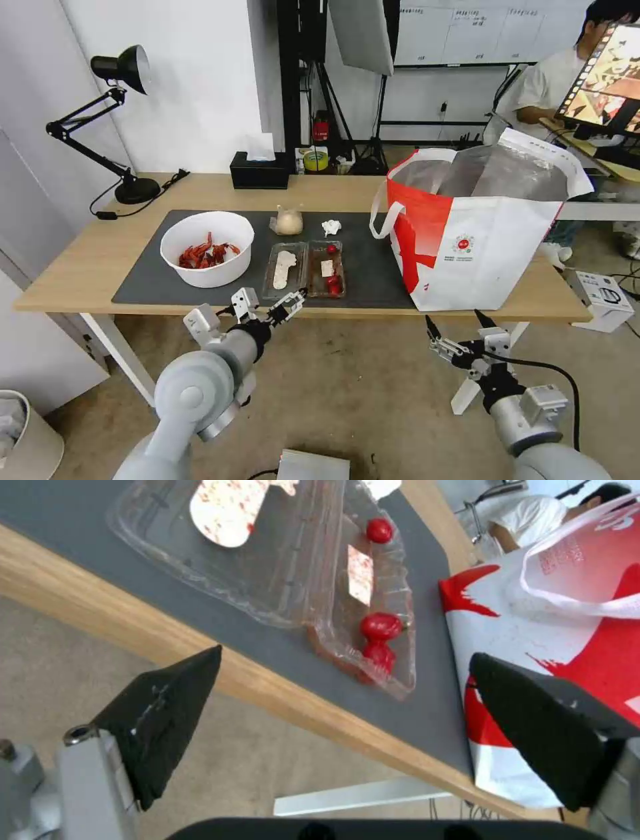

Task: Pick up the trash from the table and place it into the takeout bag.

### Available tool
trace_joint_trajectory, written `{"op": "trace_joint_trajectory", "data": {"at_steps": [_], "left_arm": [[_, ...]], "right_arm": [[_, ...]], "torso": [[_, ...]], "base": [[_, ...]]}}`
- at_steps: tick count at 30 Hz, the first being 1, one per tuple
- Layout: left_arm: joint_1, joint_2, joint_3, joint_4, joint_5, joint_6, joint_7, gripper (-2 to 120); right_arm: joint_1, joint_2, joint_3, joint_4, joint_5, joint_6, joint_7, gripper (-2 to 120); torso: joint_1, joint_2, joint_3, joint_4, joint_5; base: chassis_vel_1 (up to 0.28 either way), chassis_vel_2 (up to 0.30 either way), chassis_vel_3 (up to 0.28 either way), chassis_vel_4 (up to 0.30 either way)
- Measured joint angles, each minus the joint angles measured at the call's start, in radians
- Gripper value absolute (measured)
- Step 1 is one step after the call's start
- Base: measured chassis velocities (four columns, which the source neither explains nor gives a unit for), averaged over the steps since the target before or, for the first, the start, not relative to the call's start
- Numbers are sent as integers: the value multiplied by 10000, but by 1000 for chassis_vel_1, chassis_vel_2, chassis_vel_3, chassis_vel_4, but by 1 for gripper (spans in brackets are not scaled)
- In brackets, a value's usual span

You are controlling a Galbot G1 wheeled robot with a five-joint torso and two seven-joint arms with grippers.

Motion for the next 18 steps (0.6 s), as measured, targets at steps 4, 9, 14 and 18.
{"op": "trace_joint_trajectory", "data": {"at_steps": [4, 9, 14, 18], "left_arm": [[-140, -56, 164, 124, -127, -16, 14, 100], [-301, -164, 331, 334, -144, -18, 19, 100], [-515, -196, 425, 576, -268, -40, 1, 100], [-646, -188, 479, 762, -334, -41, -48, 100]], "right_arm": [[-31, 38, 25, 5, -14, 13, 2, 100], [-64, 81, 55, 29, -40, 23, 0, 100], [-125, 128, 75, -6, -147, 172, -53, 100], [-126, 230, 20, -75, -218, 229, -79, 100]], "torso": [[0, 0, 0, 0, 0], [0, 0, 0, 0, 0], [0, 0, 0, 0, 0], [0, 0, 0, 0, 0]], "base": [[0, 0, 0, 0], [0, 0, 0, 0], [0, 0, 0, 0], [0, 0, 0, 0]]}}
